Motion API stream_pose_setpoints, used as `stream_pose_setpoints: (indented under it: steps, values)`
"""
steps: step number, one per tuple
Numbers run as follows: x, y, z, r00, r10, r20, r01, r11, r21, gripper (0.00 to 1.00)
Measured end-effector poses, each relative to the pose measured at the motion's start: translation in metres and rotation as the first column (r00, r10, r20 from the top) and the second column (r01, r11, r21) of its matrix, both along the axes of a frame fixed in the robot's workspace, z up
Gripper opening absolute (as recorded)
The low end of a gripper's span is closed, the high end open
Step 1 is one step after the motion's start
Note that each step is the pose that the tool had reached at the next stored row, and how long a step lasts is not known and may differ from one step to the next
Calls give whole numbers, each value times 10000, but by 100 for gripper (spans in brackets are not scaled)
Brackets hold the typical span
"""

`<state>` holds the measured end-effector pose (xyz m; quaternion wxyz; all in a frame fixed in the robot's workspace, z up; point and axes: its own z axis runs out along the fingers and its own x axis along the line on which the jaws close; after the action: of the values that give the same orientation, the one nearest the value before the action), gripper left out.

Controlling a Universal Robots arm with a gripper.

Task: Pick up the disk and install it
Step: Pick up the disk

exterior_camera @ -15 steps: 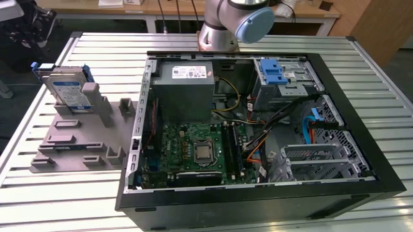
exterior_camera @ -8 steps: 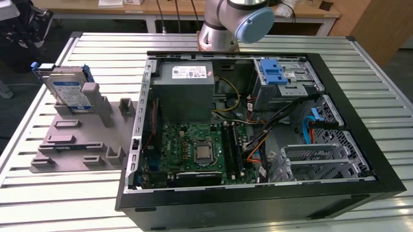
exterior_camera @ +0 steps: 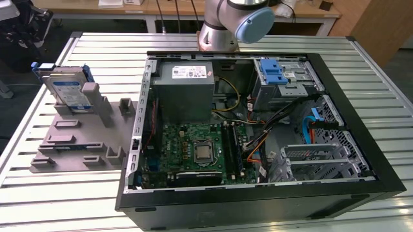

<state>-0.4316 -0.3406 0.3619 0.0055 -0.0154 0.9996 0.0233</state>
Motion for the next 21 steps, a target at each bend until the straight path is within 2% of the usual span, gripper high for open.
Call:
stream_pose_setpoints:
  steps: [4, 11, 21]
  values:
    - [0, 0, 0, 10000, 44, 0, -44, 10000, 0, 11]
    - [0, 0, 0, 9993, 369, 0, -369, 9993, 0, 11]
    - [0, 0, 0, 9956, 934, 0, -934, 9956, 0, 11]
